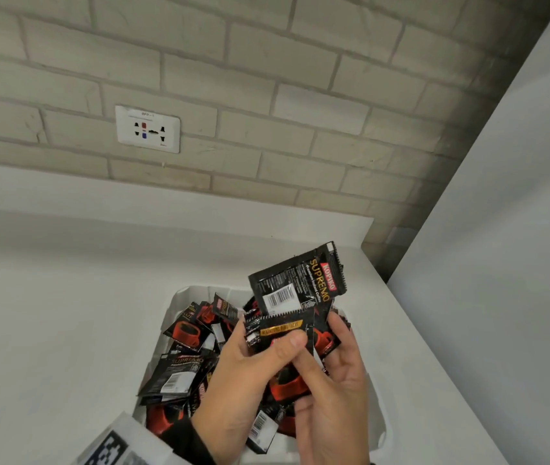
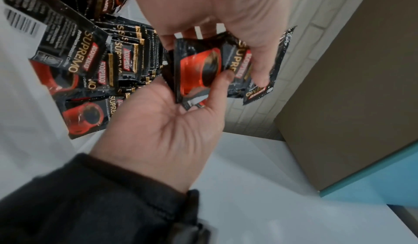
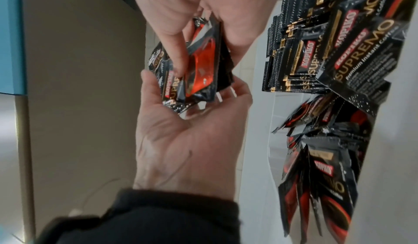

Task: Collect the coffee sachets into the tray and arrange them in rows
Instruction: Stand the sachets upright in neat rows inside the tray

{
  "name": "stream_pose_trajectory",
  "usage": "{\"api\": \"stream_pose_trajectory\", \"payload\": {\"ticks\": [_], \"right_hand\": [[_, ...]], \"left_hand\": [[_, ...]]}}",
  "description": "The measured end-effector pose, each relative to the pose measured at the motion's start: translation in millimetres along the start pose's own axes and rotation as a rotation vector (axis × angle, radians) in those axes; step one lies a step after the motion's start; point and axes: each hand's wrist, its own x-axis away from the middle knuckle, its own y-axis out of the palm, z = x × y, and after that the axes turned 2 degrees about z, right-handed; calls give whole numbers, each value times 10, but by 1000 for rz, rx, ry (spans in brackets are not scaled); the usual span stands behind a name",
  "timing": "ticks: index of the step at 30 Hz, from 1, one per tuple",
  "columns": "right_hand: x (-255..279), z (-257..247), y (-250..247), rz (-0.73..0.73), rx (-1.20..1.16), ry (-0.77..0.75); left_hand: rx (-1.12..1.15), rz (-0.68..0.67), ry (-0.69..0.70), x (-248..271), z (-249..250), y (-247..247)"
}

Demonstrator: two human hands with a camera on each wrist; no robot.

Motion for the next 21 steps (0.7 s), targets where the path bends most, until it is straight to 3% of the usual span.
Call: {"api": "stream_pose_trajectory", "payload": {"ticks": [6, 10, 13, 18, 21], "right_hand": [[49, 134, 7, -42, 170, 31], [34, -43, 8, -88, 327, -31], [-67, -318, -15, -87, 406, -96], [-216, -580, 72, -277, 691, -76], [-312, -542, 28, -240, 608, -124]], "left_hand": [[30, 85, 44, 1, 35, -49], [-53, 95, 30, 8, 104, -182], [-120, 81, -37, 11, 92, -285], [-213, 3, -98, 81, 31, -287], [-244, -8, -124, 103, 41, -288]]}}
